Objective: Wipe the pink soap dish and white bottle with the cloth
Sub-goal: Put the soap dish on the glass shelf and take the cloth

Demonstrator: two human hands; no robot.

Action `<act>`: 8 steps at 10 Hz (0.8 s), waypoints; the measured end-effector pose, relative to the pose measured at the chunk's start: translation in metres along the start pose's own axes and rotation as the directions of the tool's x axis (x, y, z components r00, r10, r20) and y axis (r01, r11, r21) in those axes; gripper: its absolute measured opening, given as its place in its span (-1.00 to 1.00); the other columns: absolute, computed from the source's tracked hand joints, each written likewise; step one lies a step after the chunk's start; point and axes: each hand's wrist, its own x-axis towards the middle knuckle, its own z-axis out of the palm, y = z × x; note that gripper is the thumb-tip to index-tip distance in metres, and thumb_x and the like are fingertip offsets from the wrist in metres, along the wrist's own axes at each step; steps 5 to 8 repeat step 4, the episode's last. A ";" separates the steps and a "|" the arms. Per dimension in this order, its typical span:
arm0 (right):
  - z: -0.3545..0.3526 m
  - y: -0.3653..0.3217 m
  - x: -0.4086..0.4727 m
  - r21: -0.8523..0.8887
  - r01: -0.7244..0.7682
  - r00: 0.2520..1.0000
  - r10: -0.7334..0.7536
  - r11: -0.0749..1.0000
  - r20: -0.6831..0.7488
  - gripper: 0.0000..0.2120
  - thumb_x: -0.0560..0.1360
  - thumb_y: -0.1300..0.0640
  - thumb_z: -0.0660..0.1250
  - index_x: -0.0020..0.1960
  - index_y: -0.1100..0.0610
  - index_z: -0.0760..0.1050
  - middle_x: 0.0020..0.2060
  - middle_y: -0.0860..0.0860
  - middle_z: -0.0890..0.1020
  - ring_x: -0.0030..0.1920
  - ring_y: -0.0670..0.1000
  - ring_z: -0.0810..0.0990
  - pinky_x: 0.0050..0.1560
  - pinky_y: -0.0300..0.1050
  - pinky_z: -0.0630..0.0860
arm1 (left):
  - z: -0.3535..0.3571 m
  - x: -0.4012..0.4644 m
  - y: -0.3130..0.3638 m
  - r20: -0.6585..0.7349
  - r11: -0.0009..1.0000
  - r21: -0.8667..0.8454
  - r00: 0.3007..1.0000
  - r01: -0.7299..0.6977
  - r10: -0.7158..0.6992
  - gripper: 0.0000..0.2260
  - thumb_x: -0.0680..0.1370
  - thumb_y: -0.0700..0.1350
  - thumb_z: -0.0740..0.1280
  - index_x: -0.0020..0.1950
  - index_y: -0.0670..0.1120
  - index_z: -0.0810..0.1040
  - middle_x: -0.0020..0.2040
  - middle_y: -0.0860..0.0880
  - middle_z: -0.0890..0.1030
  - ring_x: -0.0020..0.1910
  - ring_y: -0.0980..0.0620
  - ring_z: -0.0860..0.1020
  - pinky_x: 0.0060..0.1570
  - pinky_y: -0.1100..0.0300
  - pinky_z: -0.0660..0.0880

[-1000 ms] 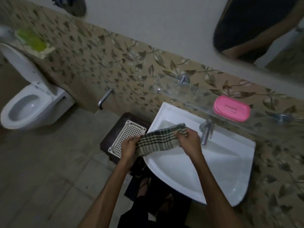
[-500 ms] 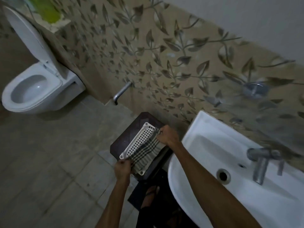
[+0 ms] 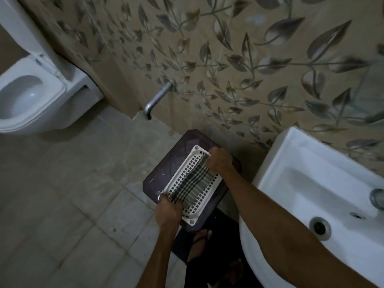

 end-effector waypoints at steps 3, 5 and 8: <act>0.043 -0.001 -0.018 -0.314 0.251 0.926 -0.133 0.916 0.353 -0.58 0.65 0.06 0.31 0.46 0.18 0.44 0.43 0.19 0.51 0.48 0.24 0.45 0.53 0.23 0.33 | 0.030 0.014 0.014 0.487 0.461 0.665 0.809 -0.587 0.329 -0.31 0.67 0.10 0.22 0.71 -0.08 0.01 0.72 -0.12 -0.01 0.70 -0.13 -0.02 0.61 -0.13 0.02; 0.053 0.002 -0.018 -0.307 0.246 0.919 -0.120 0.919 0.376 -0.50 0.69 0.04 0.26 0.58 0.17 0.28 0.61 0.18 0.26 0.61 0.23 0.24 0.59 0.22 0.14 | 0.032 0.012 0.020 0.509 0.414 0.700 0.813 -0.582 0.282 -0.34 0.72 0.17 0.08 0.71 -0.11 -0.04 0.73 -0.15 -0.10 0.70 -0.11 -0.07 0.64 -0.13 -0.03; 0.053 0.002 -0.018 -0.307 0.246 0.919 -0.120 0.919 0.376 -0.50 0.69 0.04 0.26 0.58 0.17 0.28 0.61 0.18 0.26 0.61 0.23 0.24 0.59 0.22 0.14 | 0.032 0.012 0.020 0.509 0.414 0.700 0.813 -0.582 0.282 -0.34 0.72 0.17 0.08 0.71 -0.11 -0.04 0.73 -0.15 -0.10 0.70 -0.11 -0.07 0.64 -0.13 -0.03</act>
